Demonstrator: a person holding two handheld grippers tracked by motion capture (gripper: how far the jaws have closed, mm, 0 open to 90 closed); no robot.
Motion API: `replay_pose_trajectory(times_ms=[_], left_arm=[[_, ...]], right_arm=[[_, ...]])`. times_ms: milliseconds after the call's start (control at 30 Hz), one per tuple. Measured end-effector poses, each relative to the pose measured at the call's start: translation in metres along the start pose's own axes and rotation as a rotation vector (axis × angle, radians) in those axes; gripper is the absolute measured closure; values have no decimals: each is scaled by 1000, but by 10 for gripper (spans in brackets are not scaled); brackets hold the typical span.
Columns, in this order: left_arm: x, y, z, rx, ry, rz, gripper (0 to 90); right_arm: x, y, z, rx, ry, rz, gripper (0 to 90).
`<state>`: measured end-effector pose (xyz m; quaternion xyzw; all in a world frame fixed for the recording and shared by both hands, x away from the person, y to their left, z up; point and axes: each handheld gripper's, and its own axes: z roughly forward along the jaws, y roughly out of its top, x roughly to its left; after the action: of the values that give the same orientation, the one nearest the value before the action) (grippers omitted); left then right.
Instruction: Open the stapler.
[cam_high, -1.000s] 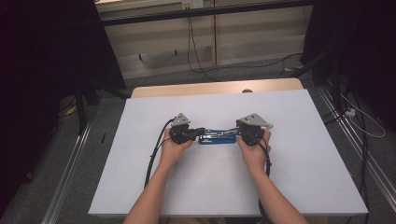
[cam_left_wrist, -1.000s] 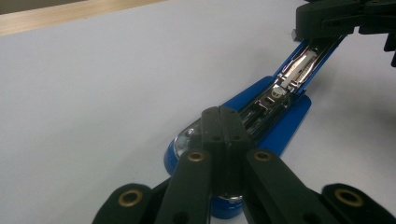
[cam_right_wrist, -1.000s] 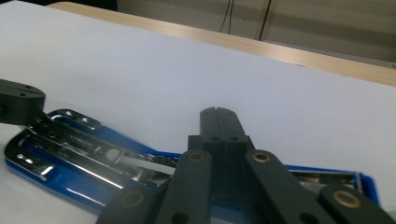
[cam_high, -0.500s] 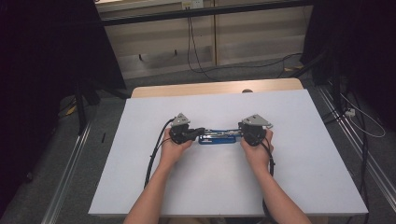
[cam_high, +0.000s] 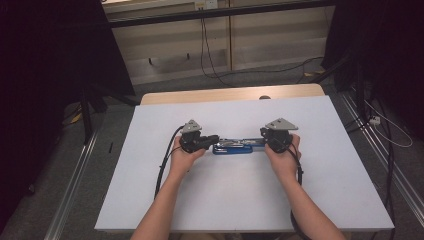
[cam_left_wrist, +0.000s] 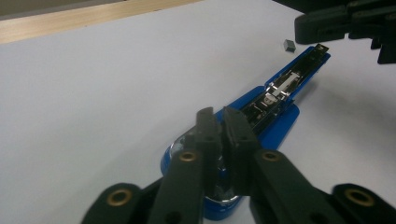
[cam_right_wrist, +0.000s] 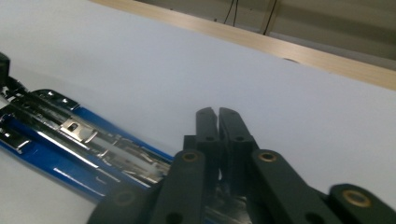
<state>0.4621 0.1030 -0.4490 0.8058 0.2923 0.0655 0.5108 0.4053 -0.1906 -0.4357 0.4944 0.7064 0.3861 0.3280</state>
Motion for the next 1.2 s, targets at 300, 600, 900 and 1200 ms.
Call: replay_pose_trajectory(times_ms=[300,600,900,1200], left_arm=[[2,7,-17,-16,35,-56,466],[-1,9,-28,30,53,-41,227],[5,4,-41,62,119,-60,143],[8,0,-50,101,165,-80,120]], right_arm=[[-29,13,-14,-10,-61,17,621],[-42,10,-15,27,-94,39,386],[-56,3,-16,53,-121,65,288],[-68,-5,-19,67,-128,120,247]])
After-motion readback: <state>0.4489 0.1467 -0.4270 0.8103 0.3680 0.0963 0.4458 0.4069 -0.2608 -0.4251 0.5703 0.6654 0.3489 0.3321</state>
